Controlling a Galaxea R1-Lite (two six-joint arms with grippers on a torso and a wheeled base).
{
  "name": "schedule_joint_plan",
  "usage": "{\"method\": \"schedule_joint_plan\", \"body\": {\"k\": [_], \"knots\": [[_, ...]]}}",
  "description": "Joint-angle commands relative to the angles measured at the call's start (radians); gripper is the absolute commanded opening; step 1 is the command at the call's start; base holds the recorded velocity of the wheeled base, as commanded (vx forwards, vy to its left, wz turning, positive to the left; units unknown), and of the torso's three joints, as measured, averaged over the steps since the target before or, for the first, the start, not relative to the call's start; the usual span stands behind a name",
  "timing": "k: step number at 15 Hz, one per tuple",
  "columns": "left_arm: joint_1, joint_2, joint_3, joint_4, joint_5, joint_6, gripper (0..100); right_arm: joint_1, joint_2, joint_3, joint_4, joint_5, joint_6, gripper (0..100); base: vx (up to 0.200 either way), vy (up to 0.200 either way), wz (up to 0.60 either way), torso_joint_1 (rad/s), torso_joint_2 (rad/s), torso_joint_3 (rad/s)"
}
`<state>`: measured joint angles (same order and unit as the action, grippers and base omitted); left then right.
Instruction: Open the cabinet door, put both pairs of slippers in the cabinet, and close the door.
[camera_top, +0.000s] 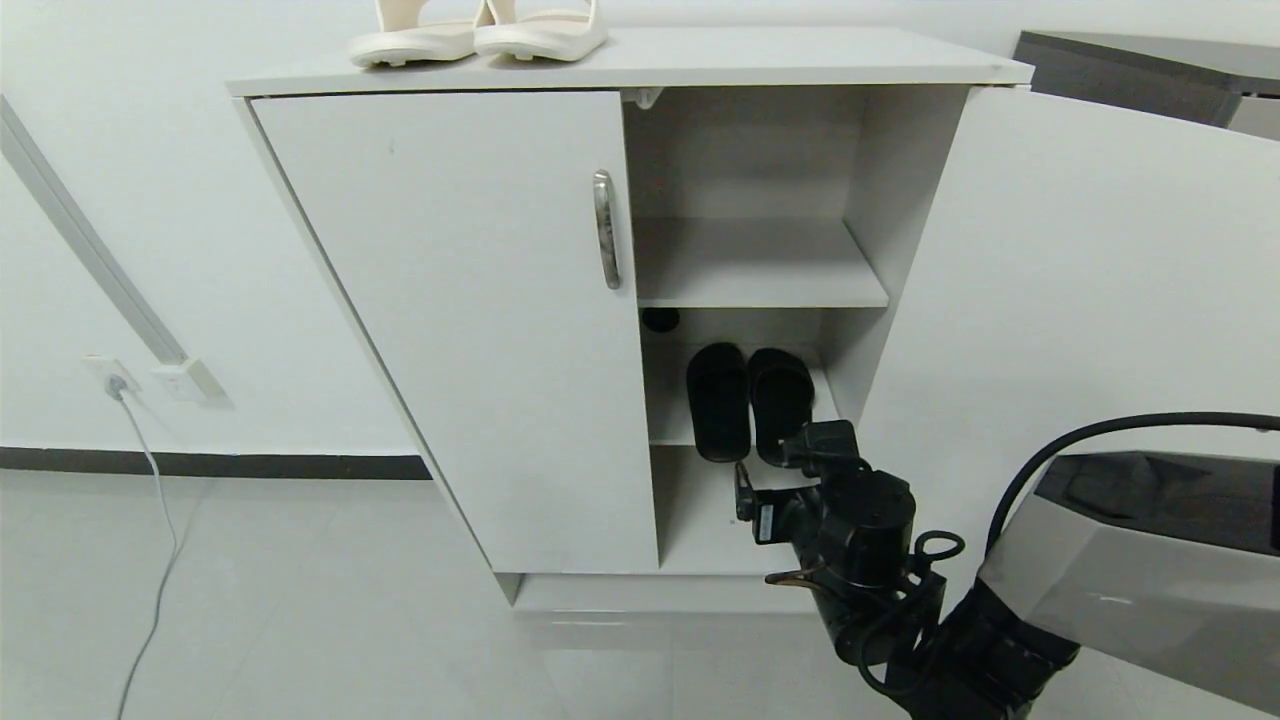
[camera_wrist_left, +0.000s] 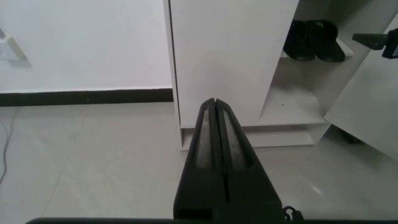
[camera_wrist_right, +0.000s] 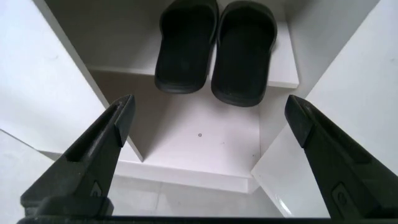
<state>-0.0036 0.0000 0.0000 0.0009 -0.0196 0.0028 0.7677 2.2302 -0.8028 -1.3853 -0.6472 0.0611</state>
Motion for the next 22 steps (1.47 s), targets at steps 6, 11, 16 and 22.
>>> {"method": "schedule_joint_plan", "body": {"k": [6,11,16,22], "knots": [[0.001,0.002,0.000,-0.001,0.000,0.002,0,0.001,0.020,-0.003,-0.017,-0.002,-0.003,100,0.000,0.000,0.00,0.000,0.00,0.000],[0.001,0.002,0.000,0.001,-0.002,0.002,0,0.005,0.019,-0.001,-0.034,-0.017,-0.003,100,0.000,0.000,0.00,0.001,0.00,0.036],[0.001,0.002,0.000,0.001,-0.002,0.002,0,0.005,0.019,0.000,-0.040,-0.019,-0.003,100,0.000,0.000,0.00,0.006,0.00,0.184],[0.001,0.002,0.000,0.001,0.000,0.000,0,0.007,0.020,0.000,-0.040,-0.019,-0.004,100,0.000,0.000,0.00,0.001,0.00,0.157]]}}
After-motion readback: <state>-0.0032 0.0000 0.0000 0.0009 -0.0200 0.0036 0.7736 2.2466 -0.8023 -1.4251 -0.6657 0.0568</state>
